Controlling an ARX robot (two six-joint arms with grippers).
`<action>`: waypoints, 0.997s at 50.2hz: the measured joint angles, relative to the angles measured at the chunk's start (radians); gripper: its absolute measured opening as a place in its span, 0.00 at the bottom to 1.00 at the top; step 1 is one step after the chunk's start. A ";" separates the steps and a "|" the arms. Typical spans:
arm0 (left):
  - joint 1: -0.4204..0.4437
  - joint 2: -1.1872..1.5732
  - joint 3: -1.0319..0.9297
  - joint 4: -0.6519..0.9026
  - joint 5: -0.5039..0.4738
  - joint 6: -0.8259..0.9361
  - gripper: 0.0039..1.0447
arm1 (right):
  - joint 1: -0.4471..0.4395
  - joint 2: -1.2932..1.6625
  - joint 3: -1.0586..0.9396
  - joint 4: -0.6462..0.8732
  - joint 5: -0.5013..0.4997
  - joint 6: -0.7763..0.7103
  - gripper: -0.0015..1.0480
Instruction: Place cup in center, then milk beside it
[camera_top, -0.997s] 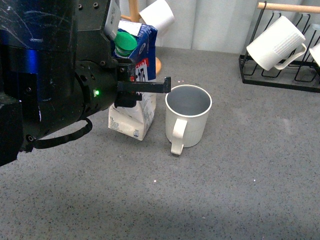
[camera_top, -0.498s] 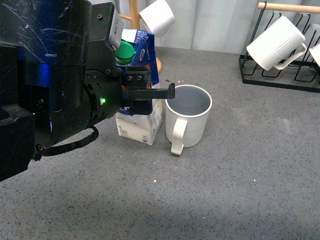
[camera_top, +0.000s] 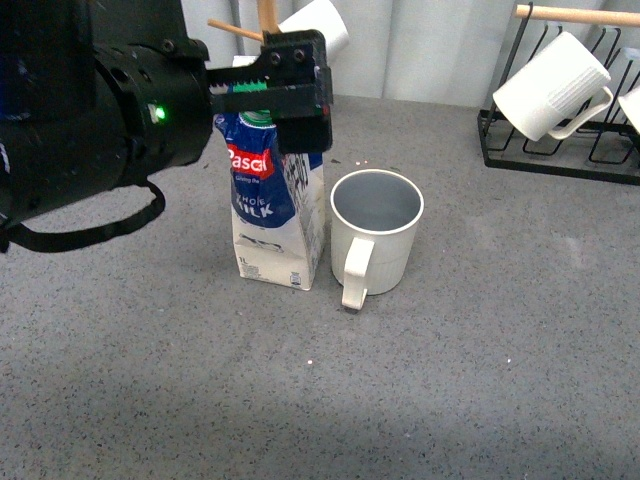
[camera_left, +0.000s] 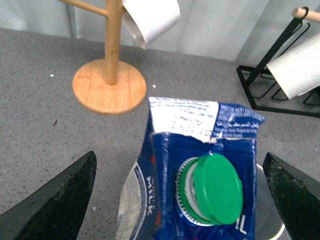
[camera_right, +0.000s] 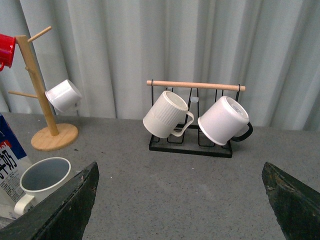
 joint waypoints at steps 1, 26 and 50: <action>0.006 -0.006 0.000 -0.002 0.001 0.000 0.94 | 0.000 0.000 0.000 0.000 0.000 0.000 0.91; 0.202 -0.148 -0.101 0.031 -0.046 0.078 0.90 | 0.000 0.000 0.000 0.000 0.000 0.000 0.91; 0.323 -0.484 -0.505 0.308 0.055 0.233 0.04 | 0.000 0.000 0.000 0.000 0.000 0.000 0.91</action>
